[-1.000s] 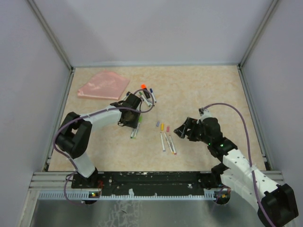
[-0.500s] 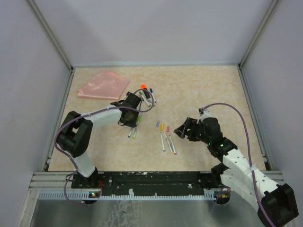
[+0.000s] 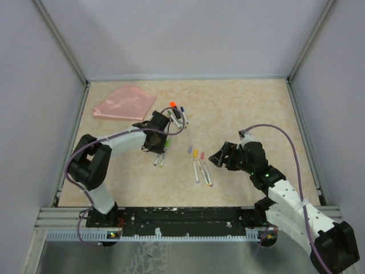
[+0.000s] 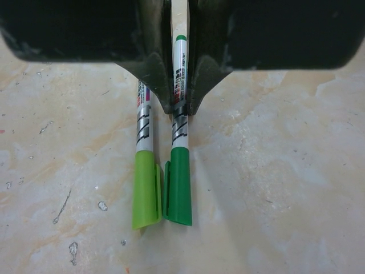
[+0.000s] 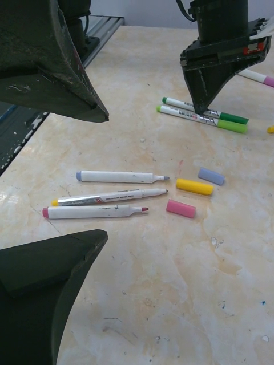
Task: Open the pen caps
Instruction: Pick up the pen from the center of the board.
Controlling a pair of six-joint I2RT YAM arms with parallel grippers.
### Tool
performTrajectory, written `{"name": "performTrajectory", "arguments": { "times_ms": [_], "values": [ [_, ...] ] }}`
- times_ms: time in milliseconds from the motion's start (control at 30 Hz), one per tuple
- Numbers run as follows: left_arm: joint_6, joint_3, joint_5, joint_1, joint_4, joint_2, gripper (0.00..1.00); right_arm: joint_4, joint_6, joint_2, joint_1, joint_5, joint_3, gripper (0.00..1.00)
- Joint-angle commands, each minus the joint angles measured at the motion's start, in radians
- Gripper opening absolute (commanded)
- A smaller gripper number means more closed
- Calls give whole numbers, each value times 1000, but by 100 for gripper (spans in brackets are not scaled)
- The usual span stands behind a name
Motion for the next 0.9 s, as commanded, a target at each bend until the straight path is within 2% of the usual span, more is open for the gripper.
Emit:
{"name": "performTrajectory", "arguments": {
  "times_ms": [0, 267, 433, 533, 633, 867],
  "values": [
    [2, -16, -2, 5, -41, -51, 0, 74, -19, 13, -10, -40, 22, 77],
    [-9, 5, 50, 5, -77, -158, 0, 120, -23, 17, -10, -111, 31, 77],
    [-15, 9, 216, 5, -32, -275, 0, 219, -6, 7, -10, -205, 23, 76],
    [-49, -9, 411, 5, 95, -362, 0, 340, 27, -18, -10, -258, 8, 76],
    [-121, -60, 566, 5, 291, -447, 0, 428, 47, -44, -8, -291, 8, 75],
    [-454, -199, 713, 3, 788, -520, 0, 457, 70, -35, 3, -318, 89, 75]
  ]
}}
